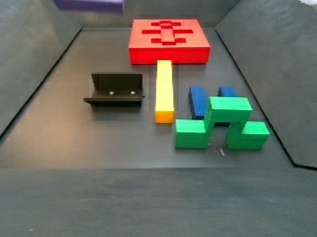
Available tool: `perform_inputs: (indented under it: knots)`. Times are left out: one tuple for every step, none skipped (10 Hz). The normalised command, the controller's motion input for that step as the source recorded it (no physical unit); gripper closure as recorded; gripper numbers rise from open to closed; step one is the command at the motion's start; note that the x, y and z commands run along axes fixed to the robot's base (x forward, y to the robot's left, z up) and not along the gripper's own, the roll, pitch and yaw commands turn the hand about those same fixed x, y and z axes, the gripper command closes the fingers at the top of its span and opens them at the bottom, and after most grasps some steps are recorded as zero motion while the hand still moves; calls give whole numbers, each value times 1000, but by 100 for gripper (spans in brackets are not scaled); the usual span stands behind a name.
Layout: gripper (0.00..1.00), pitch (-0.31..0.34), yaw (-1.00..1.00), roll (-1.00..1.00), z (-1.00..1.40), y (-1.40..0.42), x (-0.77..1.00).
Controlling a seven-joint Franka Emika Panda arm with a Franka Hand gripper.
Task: Pick up the purple object. Move up. Place the purple object on the fixture. Regrasp the purple object. Move to above the board. Insert the purple object.
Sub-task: Move to above the board.
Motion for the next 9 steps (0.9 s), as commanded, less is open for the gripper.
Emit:
perform_inputs:
  knots:
    - [100,84,4,-4,287,-4,27]
    - [100,98,-142,-1000,290,-1400,-1266]
    - [100,98,-138,-1000,274,-1400,-1278]
    - [100,61,-126,-1000,294,-1400,-1389]
    - [100,61,-116,-1000,260,-1373,-1400]
    - [100,68,-110,-1000,275,-1373,-1400]
    - [100,74,-101,-1000,265,-1350,-1400]
    - [100,82,-90,-1000,117,-653,-709]
    - [100,91,-87,-1000,44,-293,-327]
